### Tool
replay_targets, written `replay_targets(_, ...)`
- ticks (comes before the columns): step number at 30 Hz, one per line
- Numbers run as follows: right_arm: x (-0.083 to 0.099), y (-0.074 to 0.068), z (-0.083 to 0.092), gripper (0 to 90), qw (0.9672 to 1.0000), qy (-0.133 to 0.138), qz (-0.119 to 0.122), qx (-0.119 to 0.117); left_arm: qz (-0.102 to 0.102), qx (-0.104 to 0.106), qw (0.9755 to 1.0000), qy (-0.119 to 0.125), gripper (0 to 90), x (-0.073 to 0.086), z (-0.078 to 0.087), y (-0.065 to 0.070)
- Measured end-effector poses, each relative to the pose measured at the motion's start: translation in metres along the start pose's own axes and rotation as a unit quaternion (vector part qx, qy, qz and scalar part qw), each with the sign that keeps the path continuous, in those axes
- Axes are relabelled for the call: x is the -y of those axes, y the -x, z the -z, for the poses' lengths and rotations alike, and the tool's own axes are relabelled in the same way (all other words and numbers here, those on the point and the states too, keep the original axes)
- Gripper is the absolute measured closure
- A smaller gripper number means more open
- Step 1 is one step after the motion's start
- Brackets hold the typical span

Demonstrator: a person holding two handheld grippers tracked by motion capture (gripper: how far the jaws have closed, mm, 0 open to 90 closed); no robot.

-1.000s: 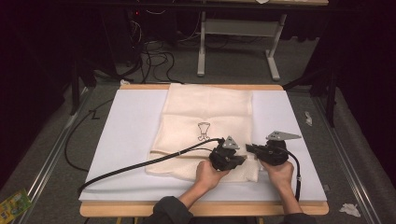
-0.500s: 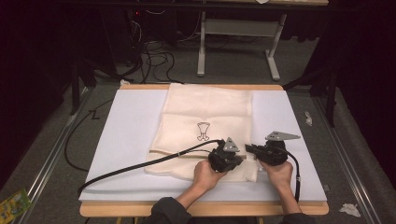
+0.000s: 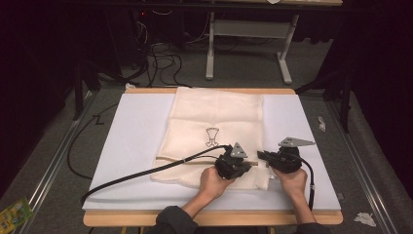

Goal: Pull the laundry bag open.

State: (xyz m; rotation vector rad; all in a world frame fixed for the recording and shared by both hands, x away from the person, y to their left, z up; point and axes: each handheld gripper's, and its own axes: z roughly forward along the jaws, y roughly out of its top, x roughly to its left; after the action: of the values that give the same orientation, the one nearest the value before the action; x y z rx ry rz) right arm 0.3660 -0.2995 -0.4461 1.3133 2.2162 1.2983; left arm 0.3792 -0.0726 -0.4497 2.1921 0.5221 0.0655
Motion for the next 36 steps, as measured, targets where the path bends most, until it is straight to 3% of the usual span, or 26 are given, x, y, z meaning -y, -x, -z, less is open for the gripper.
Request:
replay_targets(22, -0.003, 0.0, -0.007, 88.0, 0.9996, -0.02, 0.005, 0.019, 0.003, -0.006, 0.9999, 0.008, 87.1, 0.007, 0.018, -0.008)
replay_targets(30, -0.006, 0.0, -0.013, 88.0, 0.999, -0.032, 0.008, 0.032, 0.013, -0.008, 0.9998, 0.011, 87.1, 0.01, 0.019, -0.013)
replay_targets(31, -0.006, 0.001, -0.013, 87.9, 0.9989, -0.031, 0.008, 0.033, 0.022, -0.005, 0.9997, 0.01, 87.1, 0.012, 0.019, -0.016)
replay_targets(36, -0.006, 0.002, -0.015, 88.0, 0.9988, -0.031, 0.008, 0.036, 0.021, -0.008, 0.9997, 0.011, 87.1, 0.012, 0.021, -0.018)
